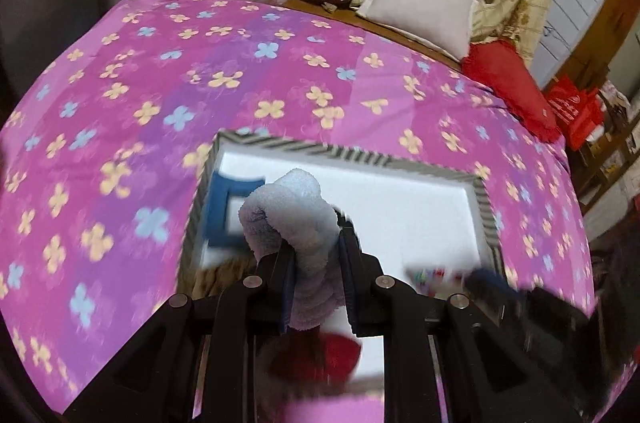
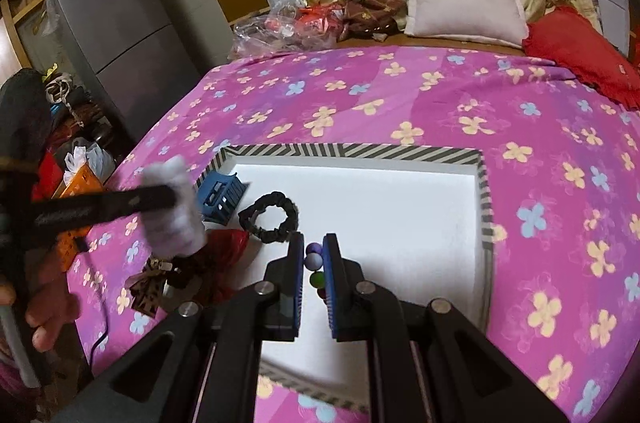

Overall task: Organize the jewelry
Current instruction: 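Carry the white scrunchie and beaded bracelet into the tray and open both tools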

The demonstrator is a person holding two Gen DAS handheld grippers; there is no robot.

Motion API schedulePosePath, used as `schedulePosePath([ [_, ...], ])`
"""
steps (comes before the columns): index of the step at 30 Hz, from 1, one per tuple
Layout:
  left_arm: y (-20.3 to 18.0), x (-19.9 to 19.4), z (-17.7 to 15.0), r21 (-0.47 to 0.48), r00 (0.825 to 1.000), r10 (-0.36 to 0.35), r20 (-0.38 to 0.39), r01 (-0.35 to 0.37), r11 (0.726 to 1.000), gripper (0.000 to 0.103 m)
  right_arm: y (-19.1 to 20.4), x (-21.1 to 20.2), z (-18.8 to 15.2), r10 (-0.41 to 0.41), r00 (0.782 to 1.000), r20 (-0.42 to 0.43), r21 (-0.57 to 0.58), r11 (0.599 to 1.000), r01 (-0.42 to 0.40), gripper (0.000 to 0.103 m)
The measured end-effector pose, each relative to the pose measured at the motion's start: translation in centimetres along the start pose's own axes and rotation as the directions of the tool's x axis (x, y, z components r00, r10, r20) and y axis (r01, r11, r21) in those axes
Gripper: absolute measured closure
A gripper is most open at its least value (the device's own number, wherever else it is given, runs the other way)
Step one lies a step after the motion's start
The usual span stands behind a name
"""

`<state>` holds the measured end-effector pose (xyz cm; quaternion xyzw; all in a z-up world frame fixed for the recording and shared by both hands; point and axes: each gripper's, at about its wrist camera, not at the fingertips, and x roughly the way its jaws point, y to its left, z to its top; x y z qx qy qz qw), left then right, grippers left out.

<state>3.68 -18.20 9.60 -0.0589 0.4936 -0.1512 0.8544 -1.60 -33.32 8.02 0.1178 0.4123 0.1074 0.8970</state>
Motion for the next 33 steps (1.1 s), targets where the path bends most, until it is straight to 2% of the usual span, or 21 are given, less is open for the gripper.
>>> schedulePosePath([
  [5, 0.5, 3.7, 1.8, -0.032, 0.998, -0.042, -0.054, 0.04, 0.999, 0.081, 2.3, 2.7, -0.3, 0.033, 0.998, -0.056, -0.052, 0.998, -0.036, 0.093],
  [10, 0.1, 5.4, 2.1, -0.006, 0.998, -0.021, -0.066, 0.02, 1.0, 0.081, 4.1, 4.6, -1.5, 0.063, 0.992, -0.107, -0.084, 0.994, -0.072, 0.093],
  [23, 0.2, 7.3, 2.0, -0.001, 0.996, 0.015, -0.09, -0.015, 1.0, 0.081, 5.0, 6.7, -3.6, 0.089, 0.982, -0.169, -0.084, 0.991, -0.105, 0.093],
  [26, 0.1, 7.1, 1.9, 0.01, 0.996, 0.006, -0.087, -0.005, 1.0, 0.074, 4.5, 6.2, -3.7, 0.106, 0.982, -0.159, -0.053, 0.992, -0.116, 0.093],
  [27, 0.1, 7.0, 1.9, 0.012, 0.996, 0.005, -0.086, -0.004, 1.0, 0.073, 4.4, 6.0, -3.7, 0.114, 0.981, -0.157, -0.046, 0.991, -0.123, 0.091],
  [29, 0.2, 6.3, 1.8, 0.015, 0.997, 0.007, -0.073, -0.006, 1.0, 0.068, 4.0, 5.6, -3.5, 0.134, 0.981, -0.141, -0.03, 0.99, -0.14, 0.077],
  [31, 0.2, 5.2, 1.7, 0.026, 0.999, 0.016, -0.048, -0.015, 1.0, 0.063, 3.8, 4.7, -3.5, 0.147, 0.982, -0.116, -0.022, 0.988, -0.15, 0.07],
  [33, 0.1, 4.1, 1.5, 0.044, 0.999, 0.033, -0.021, -0.032, 0.999, 0.063, 3.7, 3.5, -3.5, 0.148, 0.985, -0.09, -0.022, 0.988, -0.151, 0.067],
])
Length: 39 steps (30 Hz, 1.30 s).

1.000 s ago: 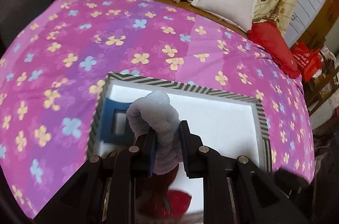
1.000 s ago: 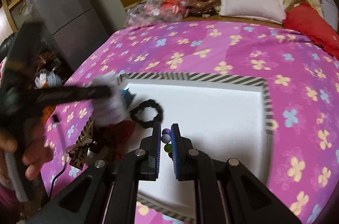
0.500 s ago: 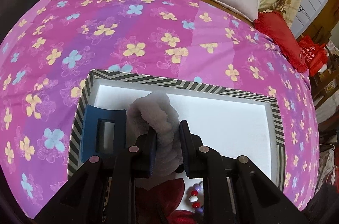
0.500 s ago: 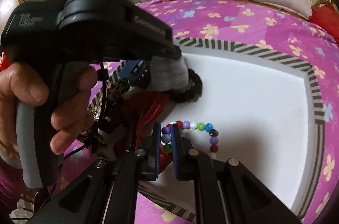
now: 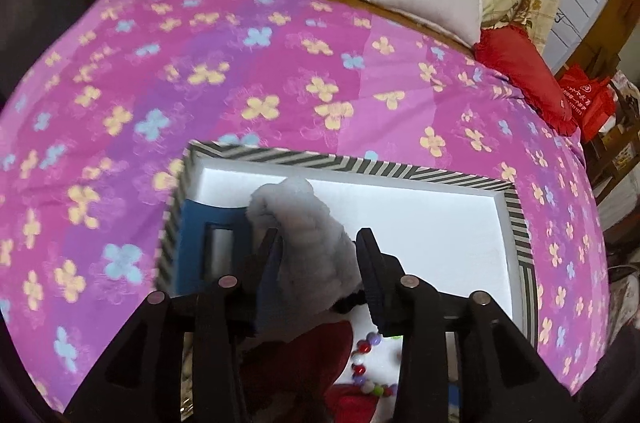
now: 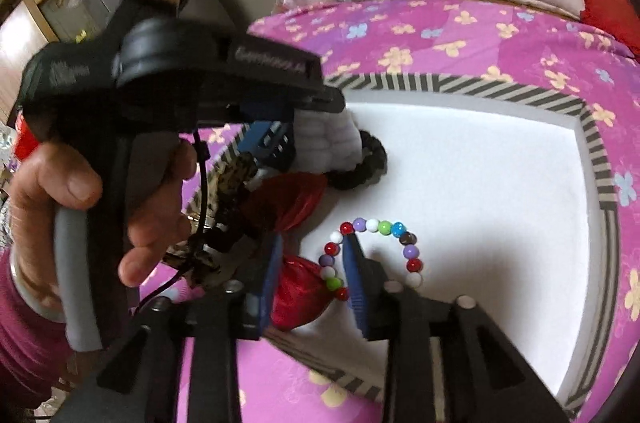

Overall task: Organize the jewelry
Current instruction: 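Carry the white scrunchie and beaded bracelet into the tray and open both tools, then move both tools back over the remaining bracelets on the bedspread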

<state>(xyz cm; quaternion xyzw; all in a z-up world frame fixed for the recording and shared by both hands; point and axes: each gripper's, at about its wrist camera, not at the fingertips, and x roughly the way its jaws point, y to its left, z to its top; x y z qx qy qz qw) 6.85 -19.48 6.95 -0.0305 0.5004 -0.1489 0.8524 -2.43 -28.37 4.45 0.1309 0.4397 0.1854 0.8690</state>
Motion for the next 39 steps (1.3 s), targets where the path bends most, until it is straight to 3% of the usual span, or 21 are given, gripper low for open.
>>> schedulePosePath([
  [6, -0.2, -5.0, -2.7, 0.065, 0.987, 0.111, 0.116, -0.119, 0.991, 0.063, 1.3, -4.4, -1.3, -0.062, 0.995, 0.079, -0.033, 0.997, 0.065, 0.053],
  [11, 0.5, -8.3, -6.4, 0.065, 0.974, 0.157, 0.163, -0.169, 0.983, 0.063, 2.9, -8.8, -3.1, -0.154, 0.973, 0.17, -0.073, 0.983, 0.169, 0.035],
  [16, 1.2, -11.3, -11.0, 0.046, 0.966, 0.169, 0.198, -0.181, 0.982, 0.063, 3.8, -11.4, -5.5, -0.16, 0.97, 0.185, -0.049, 0.984, 0.172, 0.035],
  [25, 2.5, -14.1, -19.3, 0.009, 0.965, 0.166, 0.202, -0.171, 0.985, 0.063, 4.7, -12.7, -10.3, -0.138, 0.974, 0.181, 0.033, 0.99, 0.134, 0.033],
  [34, 3.2, -15.4, -22.0, -0.001, 0.963, 0.173, 0.206, -0.177, 0.984, 0.063, 7.5, -12.9, -12.0, -0.204, 0.967, 0.154, -0.016, 0.978, 0.209, 0.031],
  [39, 3.3, -15.5, -22.5, -0.002, 0.962, 0.176, 0.207, -0.179, 0.984, 0.063, 8.4, -13.3, -12.1, -0.194, 0.97, 0.15, -0.029, 0.979, 0.2, 0.031],
])
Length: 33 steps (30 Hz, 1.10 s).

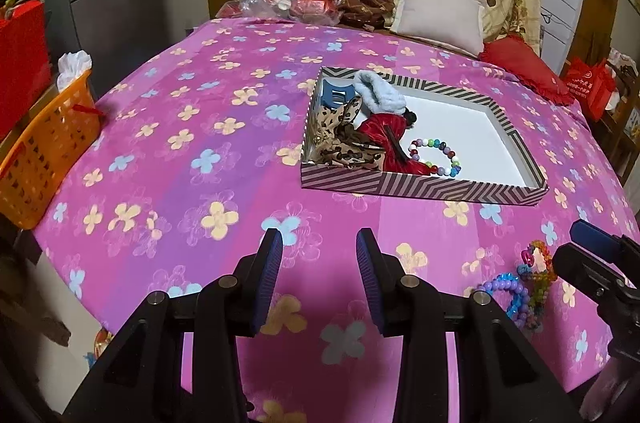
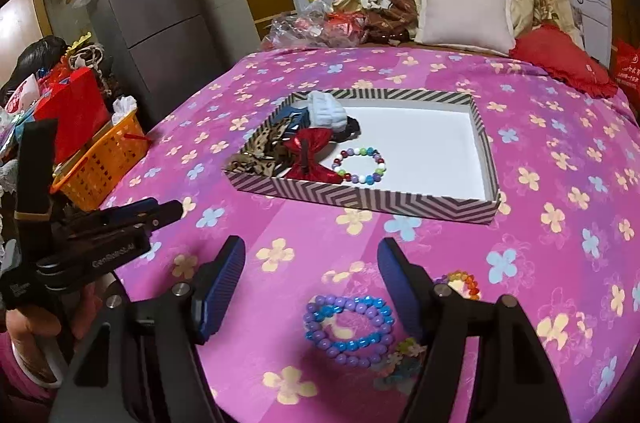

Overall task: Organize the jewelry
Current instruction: 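Move both tools back over the remaining bracelets on the bedspread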

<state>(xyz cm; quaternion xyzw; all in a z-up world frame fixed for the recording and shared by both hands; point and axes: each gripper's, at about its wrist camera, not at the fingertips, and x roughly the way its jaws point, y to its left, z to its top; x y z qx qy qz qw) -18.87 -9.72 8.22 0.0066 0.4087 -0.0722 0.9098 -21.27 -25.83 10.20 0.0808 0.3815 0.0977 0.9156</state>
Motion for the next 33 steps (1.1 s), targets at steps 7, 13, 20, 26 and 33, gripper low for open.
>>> schedulePosePath([
  [7, -0.2, -0.5, -0.5, 0.002, 1.0, 0.013, 0.01, -0.013, 1.0, 0.063, 0.4, -0.9, -0.2, -0.022, 1.0, 0.02, -0.02, 1.0, 0.022, 0.031],
  [13, -0.6, -0.4, -1.0, 0.014, 1.0, 0.018, -0.008, -0.017, 1.0, 0.063, 0.4, -1.3, -0.4, -0.022, 0.999, 0.023, -0.021, 1.0, 0.023, 0.031],
  [20, -1.2, -0.3, -1.2, 0.027, 1.0, 0.024, -0.012, -0.024, 0.999, 0.063, 0.3, -1.2, -0.7, -0.032, 0.999, 0.019, -0.028, 0.999, 0.033, 0.031],
  [26, -1.6, -0.2, -1.3, 0.033, 1.0, 0.024, -0.016, -0.023, 0.999, 0.063, -0.2, -1.5, -1.0, -0.035, 0.999, 0.022, -0.021, 0.999, 0.036, 0.031],
  [33, -2.2, 0.1, -1.5, 0.044, 0.999, 0.026, -0.026, -0.025, 0.999, 0.063, -1.1, -1.4, -1.3, -0.041, 0.999, 0.007, -0.011, 0.999, 0.041, 0.031],
])
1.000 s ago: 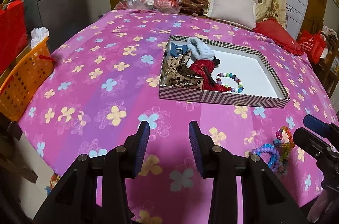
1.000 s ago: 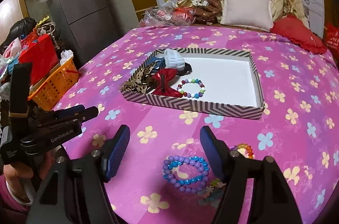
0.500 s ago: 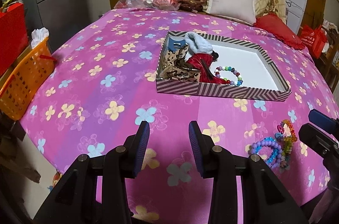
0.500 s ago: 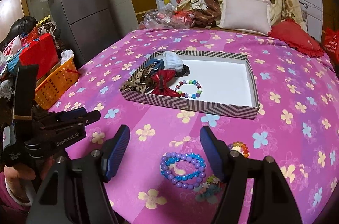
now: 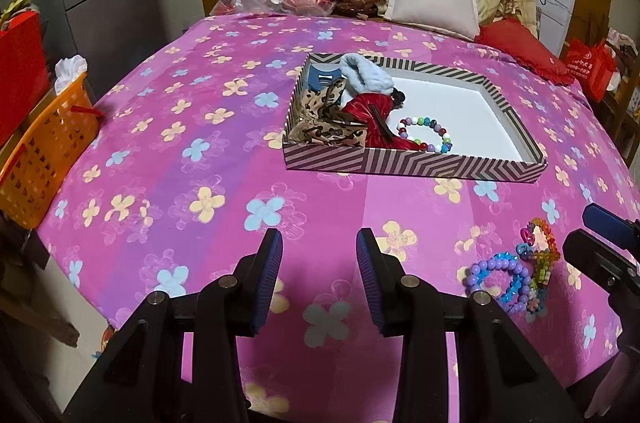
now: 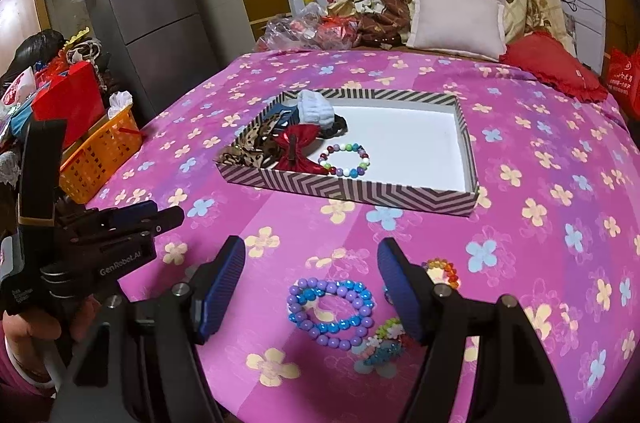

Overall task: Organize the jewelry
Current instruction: 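Move both tools back over the remaining bracelets on the bedspread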

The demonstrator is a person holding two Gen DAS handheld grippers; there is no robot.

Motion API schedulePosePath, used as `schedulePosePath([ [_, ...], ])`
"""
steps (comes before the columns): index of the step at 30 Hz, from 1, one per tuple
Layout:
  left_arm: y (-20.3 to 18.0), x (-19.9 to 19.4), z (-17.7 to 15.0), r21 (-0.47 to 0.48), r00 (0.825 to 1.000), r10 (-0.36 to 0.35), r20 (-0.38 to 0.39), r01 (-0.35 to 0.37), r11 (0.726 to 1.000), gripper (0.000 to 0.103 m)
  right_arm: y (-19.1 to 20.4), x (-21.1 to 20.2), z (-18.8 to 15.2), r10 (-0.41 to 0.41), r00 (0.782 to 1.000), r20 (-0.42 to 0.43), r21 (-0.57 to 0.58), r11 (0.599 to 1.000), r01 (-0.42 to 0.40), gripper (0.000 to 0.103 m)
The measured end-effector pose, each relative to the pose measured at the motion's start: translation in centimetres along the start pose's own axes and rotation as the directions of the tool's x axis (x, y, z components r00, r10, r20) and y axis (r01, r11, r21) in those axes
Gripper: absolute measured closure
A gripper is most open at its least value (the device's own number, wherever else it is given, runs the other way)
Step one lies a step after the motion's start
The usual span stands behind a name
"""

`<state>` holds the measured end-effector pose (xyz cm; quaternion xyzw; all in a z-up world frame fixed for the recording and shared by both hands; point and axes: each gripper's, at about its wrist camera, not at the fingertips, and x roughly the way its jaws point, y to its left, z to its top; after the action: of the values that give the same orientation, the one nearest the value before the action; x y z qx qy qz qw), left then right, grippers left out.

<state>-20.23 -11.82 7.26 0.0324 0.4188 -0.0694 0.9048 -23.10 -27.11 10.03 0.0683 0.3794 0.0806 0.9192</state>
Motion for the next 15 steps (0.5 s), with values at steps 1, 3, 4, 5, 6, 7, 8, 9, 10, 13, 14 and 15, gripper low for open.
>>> schedulePosePath([
  [1, -0.1, 0.1, 0.0, 0.002, 1.0, -0.004, -0.006, 0.004, 1.0, 0.063, -0.2, 0.0, -0.1, -0.002, 1.0, -0.003, 0.001, 1.0, 0.002, 0.031],
  [3, -0.2, 0.4, -0.1, -0.002, 0.999, -0.026, -0.024, 0.026, 1.0, 0.063, -0.6, 0.0, -0.2, -0.01, 1.0, -0.009, 0.002, 1.0, 0.011, 0.031],
  [4, -0.2, 0.6, -0.2, -0.009, 0.998, -0.047, -0.039, 0.047, 0.999, 0.063, -0.9, 0.0, -0.2, -0.016, 1.0, -0.01, 0.001, 1.0, 0.016, 0.031],
  [5, -0.1, 0.9, -0.2, -0.02, 0.995, -0.075, -0.06, 0.074, 0.997, 0.063, -1.3, -0.1, -0.3, -0.025, 1.0, -0.013, 0.001, 1.0, 0.025, 0.031],
  [6, -0.1, 1.1, -0.2, -0.027, 0.993, -0.091, -0.071, 0.089, 0.996, 0.063, -1.9, -0.2, -0.5, -0.039, 0.999, -0.018, 0.004, 0.999, 0.039, 0.031],
  [7, -0.1, 1.4, -0.2, -0.042, 0.987, -0.132, -0.093, 0.129, 0.991, 0.063, -2.3, -0.2, -0.6, -0.048, 0.999, -0.022, 0.009, 0.999, 0.049, 0.031],
  [8, -0.1, 1.6, -0.2, -0.054, 0.981, -0.16, -0.108, 0.155, 0.986, 0.063, -3.0, -0.4, -0.7, -0.061, 0.998, -0.026, 0.017, 0.998, 0.061, 0.031],
  [9, -0.1, 1.8, -0.3, -0.065, 0.975, -0.184, -0.122, 0.177, 0.982, 0.063, -3.6, -0.5, -0.9, -0.075, 0.997, -0.029, 0.025, 0.997, 0.075, 0.031],
  [10, -0.3, 2.0, -0.3, -0.076, 0.968, -0.21, -0.137, 0.201, 0.977, 0.063, -4.3, -0.6, -1.2, -0.092, 0.995, -0.032, 0.033, 0.995, 0.093, 0.031],
  [13, -1.1, 2.3, -0.5, -0.083, 0.955, -0.254, -0.153, 0.244, 0.966, 0.063, -6.2, -1.0, -2.1, -0.119, 0.992, -0.05, 0.06, 0.991, 0.121, 0.032],
  [14, -1.6, 2.5, -0.5, -0.082, 0.949, -0.271, -0.164, 0.26, 0.962, 0.063, -6.8, -1.0, -2.4, -0.12, 0.991, -0.056, 0.067, 0.99, 0.123, 0.035],
  [15, -1.9, 2.6, -0.6, -0.083, 0.943, -0.284, -0.174, 0.274, 0.958, 0.063, -7.1, -1.1, -2.7, -0.123, 0.991, -0.06, 0.072, 0.989, 0.127, 0.037],
])
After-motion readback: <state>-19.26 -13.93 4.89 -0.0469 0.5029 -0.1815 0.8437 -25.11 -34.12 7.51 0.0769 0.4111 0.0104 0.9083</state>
